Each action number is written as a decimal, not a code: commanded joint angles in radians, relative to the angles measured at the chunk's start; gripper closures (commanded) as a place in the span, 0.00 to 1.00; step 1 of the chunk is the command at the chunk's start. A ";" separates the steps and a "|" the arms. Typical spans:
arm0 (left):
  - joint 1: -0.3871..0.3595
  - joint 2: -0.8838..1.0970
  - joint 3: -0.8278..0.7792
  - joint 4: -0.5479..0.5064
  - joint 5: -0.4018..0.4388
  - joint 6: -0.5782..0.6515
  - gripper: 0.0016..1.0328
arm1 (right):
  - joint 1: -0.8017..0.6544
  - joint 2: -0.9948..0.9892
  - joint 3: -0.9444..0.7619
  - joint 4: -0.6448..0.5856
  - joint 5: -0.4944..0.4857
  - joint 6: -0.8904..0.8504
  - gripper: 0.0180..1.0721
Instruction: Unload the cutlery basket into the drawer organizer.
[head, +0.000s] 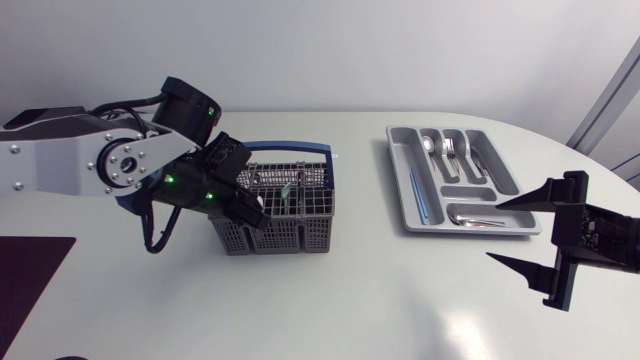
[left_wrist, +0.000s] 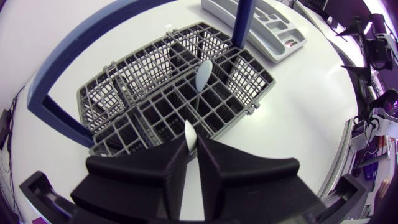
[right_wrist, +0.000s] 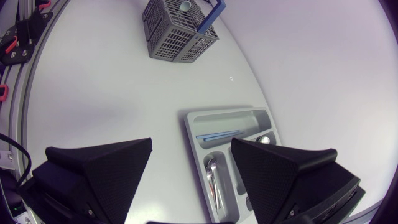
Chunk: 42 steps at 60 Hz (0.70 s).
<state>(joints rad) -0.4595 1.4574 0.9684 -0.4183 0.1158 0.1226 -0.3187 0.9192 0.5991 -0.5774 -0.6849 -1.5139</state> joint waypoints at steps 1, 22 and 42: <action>0.004 -0.023 -0.031 0.003 -0.005 -0.031 0.97 | 0.015 -0.017 -0.028 -0.015 -0.008 0.027 0.13; 0.005 -0.115 -0.069 0.013 -0.007 -0.028 0.97 | 0.064 -0.065 -0.042 -0.016 0.005 0.080 0.13; 0.018 -0.270 -0.083 0.027 -0.004 -0.035 0.97 | 0.093 -0.134 -0.042 -0.039 0.005 0.118 0.13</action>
<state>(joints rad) -0.4564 1.2327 0.9073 -0.4091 0.1181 0.1116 -0.2417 0.8085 0.5755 -0.6033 -0.6804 -1.4281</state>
